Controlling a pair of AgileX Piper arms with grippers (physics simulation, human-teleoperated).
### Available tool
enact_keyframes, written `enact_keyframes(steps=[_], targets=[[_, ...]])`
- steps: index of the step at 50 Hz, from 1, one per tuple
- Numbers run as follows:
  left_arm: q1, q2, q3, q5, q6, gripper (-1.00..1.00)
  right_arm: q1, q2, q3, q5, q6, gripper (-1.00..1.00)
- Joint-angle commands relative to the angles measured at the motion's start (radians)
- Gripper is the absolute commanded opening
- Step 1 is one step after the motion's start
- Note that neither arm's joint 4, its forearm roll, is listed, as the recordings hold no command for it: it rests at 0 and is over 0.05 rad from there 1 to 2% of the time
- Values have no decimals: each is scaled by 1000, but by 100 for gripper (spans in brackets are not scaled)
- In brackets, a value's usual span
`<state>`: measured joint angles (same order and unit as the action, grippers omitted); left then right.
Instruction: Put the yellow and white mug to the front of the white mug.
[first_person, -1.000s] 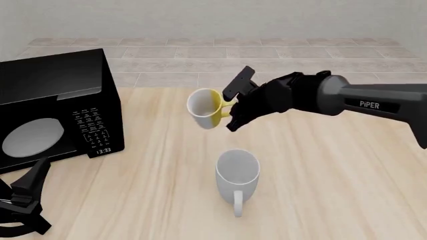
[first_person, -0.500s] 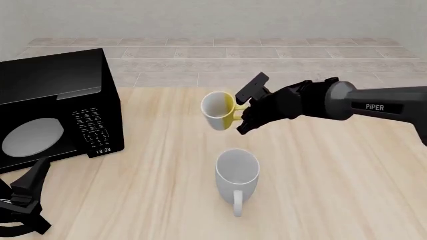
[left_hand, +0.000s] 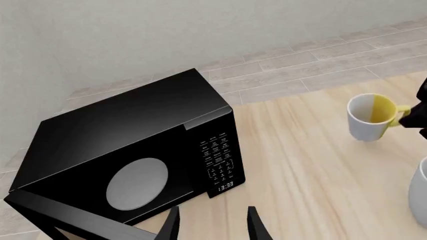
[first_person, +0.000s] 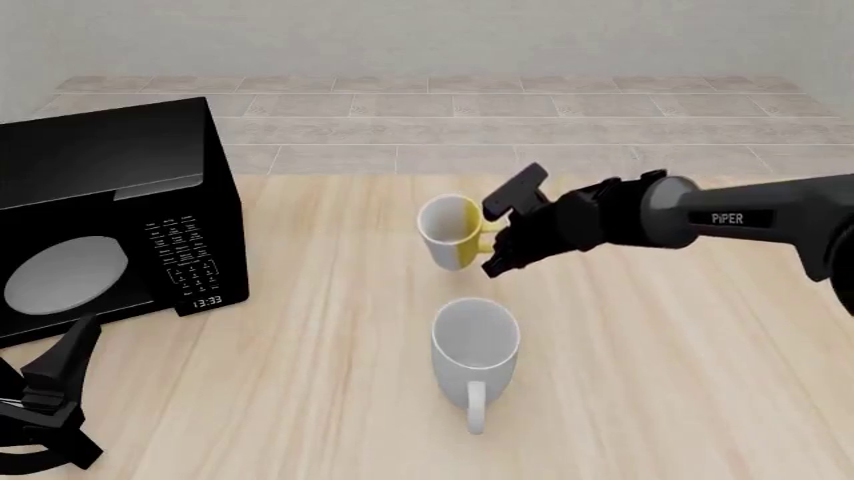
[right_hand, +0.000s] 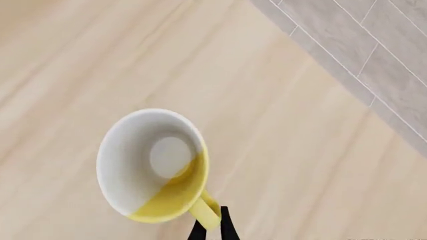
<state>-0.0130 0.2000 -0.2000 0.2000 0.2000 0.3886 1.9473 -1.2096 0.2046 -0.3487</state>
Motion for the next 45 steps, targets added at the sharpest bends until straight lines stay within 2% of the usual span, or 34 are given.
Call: enact_keyframes(steps=[1,17,27,45], targets=[[0,0,0,0,0,100,-15,37,-6,-11,29,-100],[0,0,0,0,0,100,-44,69,-16,-14,38,-100],[0,0,0,0,0,100,-34,85,-9,-19,63,-100],[0,0,0,0,0,100,-43,102,-9,-25,69,-100]])
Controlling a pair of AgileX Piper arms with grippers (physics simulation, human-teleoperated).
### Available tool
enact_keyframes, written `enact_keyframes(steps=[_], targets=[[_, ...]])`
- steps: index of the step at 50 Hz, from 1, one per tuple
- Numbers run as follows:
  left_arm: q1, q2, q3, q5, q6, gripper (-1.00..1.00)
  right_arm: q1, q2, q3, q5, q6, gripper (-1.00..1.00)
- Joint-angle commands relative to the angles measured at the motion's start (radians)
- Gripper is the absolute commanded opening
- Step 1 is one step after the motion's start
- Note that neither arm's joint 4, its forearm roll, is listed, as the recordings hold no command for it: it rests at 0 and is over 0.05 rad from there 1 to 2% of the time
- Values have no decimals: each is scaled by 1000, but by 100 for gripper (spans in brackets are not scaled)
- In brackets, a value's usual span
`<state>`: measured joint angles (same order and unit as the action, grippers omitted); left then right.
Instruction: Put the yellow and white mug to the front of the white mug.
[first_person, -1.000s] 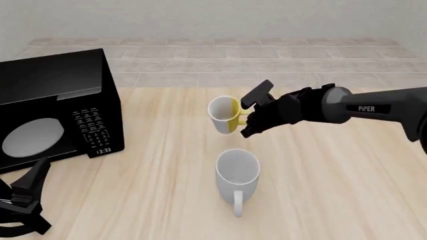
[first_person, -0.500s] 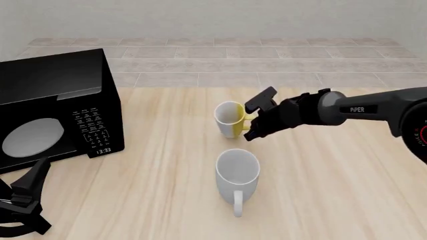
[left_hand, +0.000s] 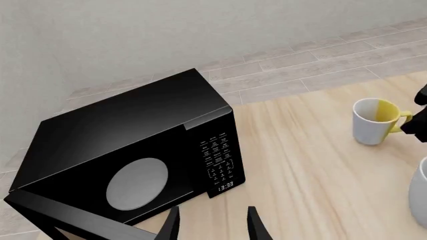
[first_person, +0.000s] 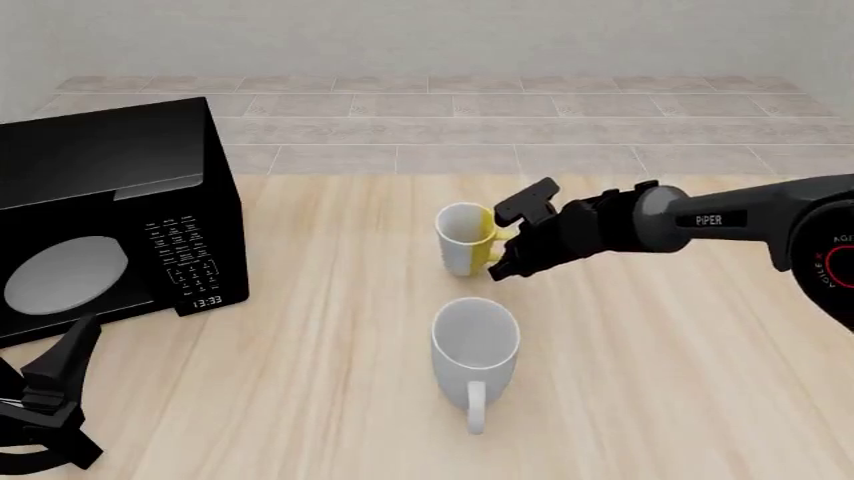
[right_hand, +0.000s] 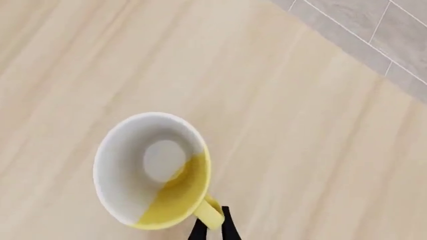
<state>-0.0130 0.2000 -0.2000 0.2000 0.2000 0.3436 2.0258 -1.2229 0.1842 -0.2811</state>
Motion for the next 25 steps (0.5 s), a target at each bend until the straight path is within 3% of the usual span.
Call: enact_keyframes(steps=[1,25], targets=[[0,0,0,0,0,100,1,24,4,-5,2,100],[0,0,0,0,0,100,-16,-106,41,24,-26,100]])
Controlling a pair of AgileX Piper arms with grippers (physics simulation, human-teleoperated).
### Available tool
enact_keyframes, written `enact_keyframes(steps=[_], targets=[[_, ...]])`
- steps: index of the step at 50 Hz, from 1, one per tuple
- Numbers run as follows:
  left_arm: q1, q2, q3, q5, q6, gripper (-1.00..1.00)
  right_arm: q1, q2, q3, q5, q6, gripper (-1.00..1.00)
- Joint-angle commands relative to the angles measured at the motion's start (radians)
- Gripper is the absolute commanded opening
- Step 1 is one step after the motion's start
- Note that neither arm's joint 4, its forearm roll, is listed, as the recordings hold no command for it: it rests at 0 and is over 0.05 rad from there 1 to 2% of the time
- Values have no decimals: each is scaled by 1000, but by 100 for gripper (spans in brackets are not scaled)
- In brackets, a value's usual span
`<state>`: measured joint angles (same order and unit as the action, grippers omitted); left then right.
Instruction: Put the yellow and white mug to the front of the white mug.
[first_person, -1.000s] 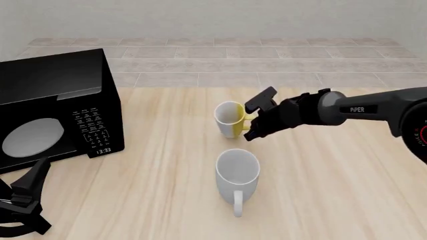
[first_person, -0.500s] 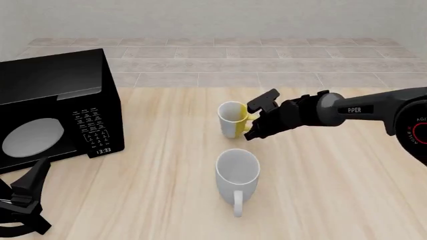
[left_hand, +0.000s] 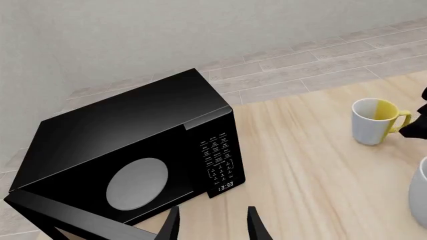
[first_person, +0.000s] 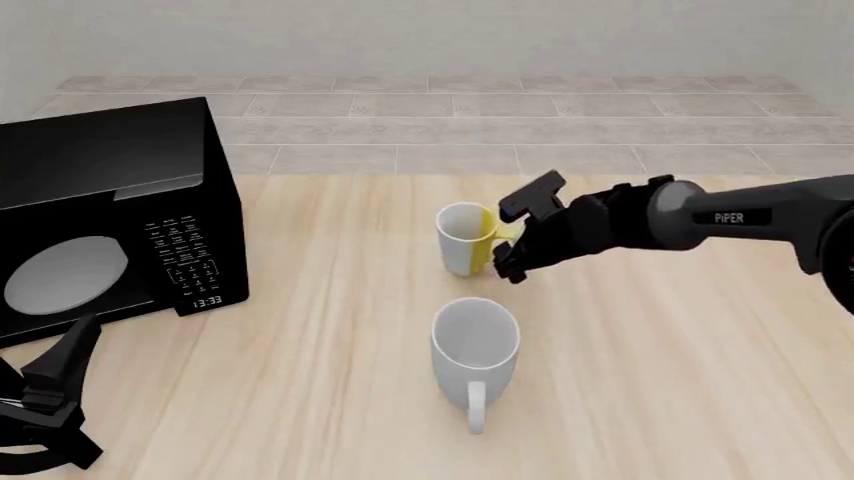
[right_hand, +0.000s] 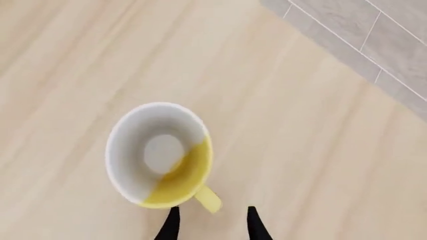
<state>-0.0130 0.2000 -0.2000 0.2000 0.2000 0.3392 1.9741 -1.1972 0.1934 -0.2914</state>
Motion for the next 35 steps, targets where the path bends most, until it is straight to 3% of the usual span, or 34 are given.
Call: enact_keyframes(steps=[1,25,31,35], targets=[[0,0,0,0,0,100,-12,-59,17,16,-16,100],[0,0,0,0,0,100,10,-244,115,16,-1,100],[0,0,0,0,0,100,39,-319,192,-57,48,100],[0,0,0,0,0,100,32,-351,219,-81,44,100]])
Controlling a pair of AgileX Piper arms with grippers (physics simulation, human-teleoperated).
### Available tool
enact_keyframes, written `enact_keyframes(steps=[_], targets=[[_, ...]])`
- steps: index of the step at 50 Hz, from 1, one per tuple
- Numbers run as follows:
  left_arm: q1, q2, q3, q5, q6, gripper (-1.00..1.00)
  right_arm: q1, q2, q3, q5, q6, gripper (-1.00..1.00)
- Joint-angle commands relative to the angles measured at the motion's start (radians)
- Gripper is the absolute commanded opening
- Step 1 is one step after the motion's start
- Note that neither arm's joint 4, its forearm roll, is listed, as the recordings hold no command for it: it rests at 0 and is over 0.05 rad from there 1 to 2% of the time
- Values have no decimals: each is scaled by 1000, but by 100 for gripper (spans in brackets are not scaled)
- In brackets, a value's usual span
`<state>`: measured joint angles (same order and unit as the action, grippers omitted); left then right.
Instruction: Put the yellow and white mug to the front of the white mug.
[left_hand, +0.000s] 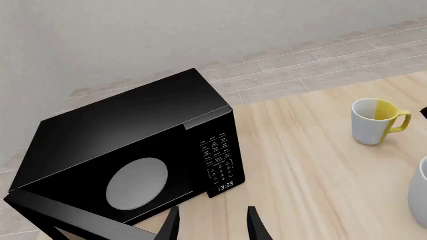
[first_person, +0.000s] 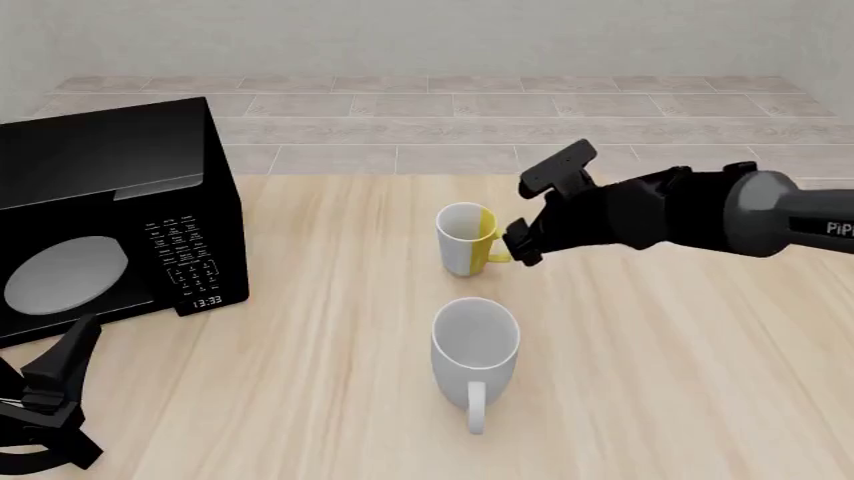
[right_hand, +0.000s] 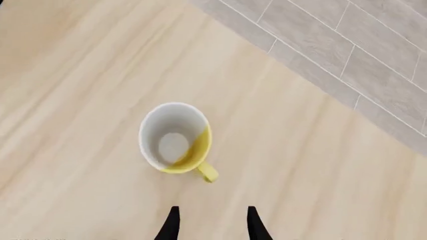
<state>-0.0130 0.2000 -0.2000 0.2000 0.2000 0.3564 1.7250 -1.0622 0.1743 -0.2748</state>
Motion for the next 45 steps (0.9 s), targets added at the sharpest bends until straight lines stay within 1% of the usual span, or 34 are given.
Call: enact_keyframes(steps=[1,5,6,7,10,11,13,16,18,19,21,22,27,28,36,40,45], targets=[[0,0,0,0,0,100,11,-113,90,-67,24,100],[0,0,0,0,0,100,11,-163,129,-95,30,100],[0,0,0,0,0,100,5,-173,136,-105,24,100],[0,0,0,0,0,100,-24,-169,133,-121,-1,100],[0,0,0,0,0,100,3,-216,180,-155,28,100],[0,0,0,0,0,100,-3,-222,203,-176,17,100],[0,0,0,0,0,100,5,-244,228,-192,21,100],[0,0,0,0,0,100,-8,-273,259,-220,17,100],[0,0,0,0,0,100,-9,-303,281,-234,25,100],[0,0,0,0,0,100,-23,-321,291,-245,23,100],[0,0,0,0,0,100,-21,-361,310,-257,42,100],[0,0,0,0,0,100,-36,-370,314,-265,41,100],[0,0,0,0,0,100,-50,-407,344,-285,35,100],[0,0,0,0,0,100,-54,-423,351,-289,42,100],[0,0,0,0,0,100,-58,-478,405,-321,42,100],[0,0,0,0,0,100,-65,-530,438,-329,44,100],[0,0,0,0,0,100,-65,-552,476,-358,44,100]])
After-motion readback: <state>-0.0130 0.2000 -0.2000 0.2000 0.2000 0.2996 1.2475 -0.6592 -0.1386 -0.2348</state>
